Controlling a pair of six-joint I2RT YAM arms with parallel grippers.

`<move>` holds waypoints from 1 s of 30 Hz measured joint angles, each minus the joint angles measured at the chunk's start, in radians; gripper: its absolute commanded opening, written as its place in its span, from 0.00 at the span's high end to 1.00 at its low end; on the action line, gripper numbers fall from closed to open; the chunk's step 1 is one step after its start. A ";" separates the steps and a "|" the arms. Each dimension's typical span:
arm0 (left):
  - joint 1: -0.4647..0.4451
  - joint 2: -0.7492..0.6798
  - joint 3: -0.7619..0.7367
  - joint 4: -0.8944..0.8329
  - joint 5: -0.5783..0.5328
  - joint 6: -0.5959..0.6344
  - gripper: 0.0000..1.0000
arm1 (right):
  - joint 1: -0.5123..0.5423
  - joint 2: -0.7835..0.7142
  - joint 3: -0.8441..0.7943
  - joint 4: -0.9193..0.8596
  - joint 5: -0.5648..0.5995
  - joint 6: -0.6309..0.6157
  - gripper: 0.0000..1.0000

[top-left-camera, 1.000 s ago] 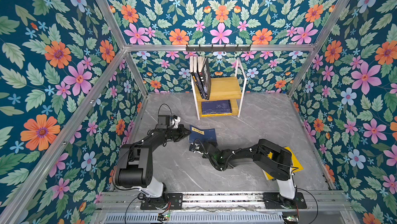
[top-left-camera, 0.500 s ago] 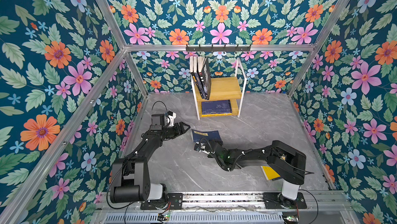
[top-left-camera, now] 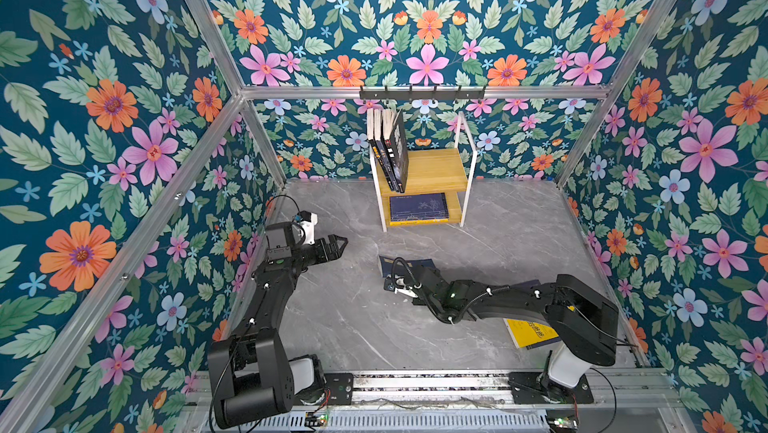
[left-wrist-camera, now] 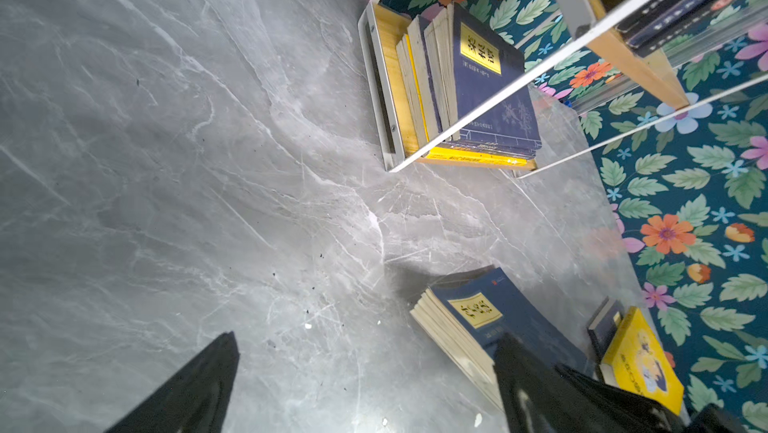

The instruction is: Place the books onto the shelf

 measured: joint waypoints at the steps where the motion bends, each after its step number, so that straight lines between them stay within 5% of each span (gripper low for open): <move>1: 0.000 -0.006 0.000 -0.003 -0.003 0.020 0.00 | -0.003 -0.009 0.004 -0.015 -0.006 0.000 1.00; 17: -0.006 -0.020 0.011 -0.077 -0.055 0.199 0.00 | -0.148 -0.186 0.020 -0.053 -0.023 -0.186 1.00; 30: -0.036 -0.009 0.021 -0.090 -0.057 0.212 0.00 | -0.277 0.052 0.172 0.286 0.027 -0.488 1.00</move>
